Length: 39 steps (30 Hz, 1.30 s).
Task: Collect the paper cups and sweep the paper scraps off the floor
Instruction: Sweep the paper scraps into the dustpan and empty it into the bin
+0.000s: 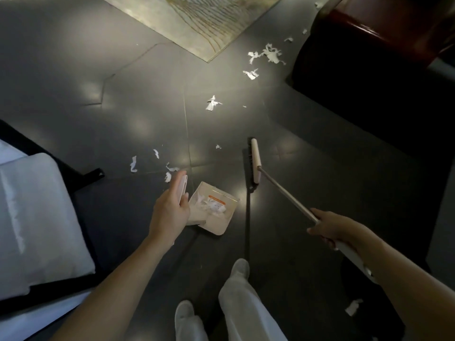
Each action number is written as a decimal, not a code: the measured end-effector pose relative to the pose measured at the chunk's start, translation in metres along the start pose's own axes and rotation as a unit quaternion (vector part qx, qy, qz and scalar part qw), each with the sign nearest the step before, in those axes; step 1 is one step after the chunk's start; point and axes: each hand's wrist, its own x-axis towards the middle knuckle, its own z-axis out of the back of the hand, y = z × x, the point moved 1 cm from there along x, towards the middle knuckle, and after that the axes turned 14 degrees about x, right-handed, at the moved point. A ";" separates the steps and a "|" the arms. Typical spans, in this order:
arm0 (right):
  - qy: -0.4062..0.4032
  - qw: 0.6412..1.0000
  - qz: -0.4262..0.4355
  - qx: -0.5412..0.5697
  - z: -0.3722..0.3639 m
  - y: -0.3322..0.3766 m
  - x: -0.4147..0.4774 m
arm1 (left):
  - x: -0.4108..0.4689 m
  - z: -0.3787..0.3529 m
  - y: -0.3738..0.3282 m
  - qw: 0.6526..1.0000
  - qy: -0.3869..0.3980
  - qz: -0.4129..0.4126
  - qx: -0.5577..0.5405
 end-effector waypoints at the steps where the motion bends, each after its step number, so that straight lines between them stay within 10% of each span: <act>1: -0.011 1.000 -0.003 -0.022 0.008 0.000 0.009 | 0.008 -0.004 -0.005 1.000 -0.007 0.006 0.006; 19: 0.110 0.985 0.045 -0.128 -0.039 0.049 -0.006 | 0.061 0.000 -0.009 0.998 0.053 0.015 0.031; 39: -0.055 0.974 0.127 -0.181 -0.001 0.261 0.081 | 0.075 0.057 0.086 0.979 -0.071 0.190 -0.024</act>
